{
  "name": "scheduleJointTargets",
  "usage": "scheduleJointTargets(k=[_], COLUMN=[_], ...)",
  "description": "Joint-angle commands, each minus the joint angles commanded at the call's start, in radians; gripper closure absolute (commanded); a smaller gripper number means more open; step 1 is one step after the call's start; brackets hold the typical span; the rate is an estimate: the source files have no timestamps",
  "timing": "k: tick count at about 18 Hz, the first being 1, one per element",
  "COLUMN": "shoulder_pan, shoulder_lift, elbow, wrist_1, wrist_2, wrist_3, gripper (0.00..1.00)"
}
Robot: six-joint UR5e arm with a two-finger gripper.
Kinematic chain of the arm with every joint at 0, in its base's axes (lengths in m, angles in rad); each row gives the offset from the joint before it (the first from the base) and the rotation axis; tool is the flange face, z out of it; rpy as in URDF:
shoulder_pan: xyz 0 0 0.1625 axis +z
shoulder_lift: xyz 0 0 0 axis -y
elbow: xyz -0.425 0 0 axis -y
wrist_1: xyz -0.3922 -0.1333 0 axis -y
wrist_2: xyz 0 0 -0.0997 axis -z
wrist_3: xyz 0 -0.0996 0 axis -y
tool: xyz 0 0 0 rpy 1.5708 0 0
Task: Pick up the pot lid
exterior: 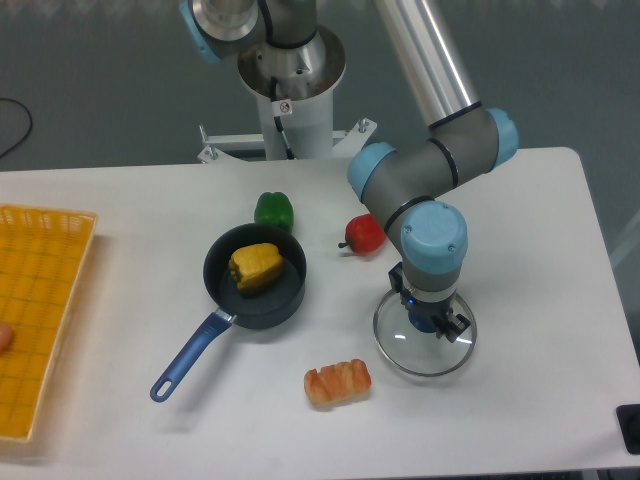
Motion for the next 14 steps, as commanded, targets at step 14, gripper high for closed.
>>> scheduleJointTargets(k=[14], shoulder_pan=[0.002], shoulder_lift=[0.017], elbow=[-0.003], wrist_1=[-0.002], wrist_2=[0.000], wrist_3=[0.002], gripper=[0.42])
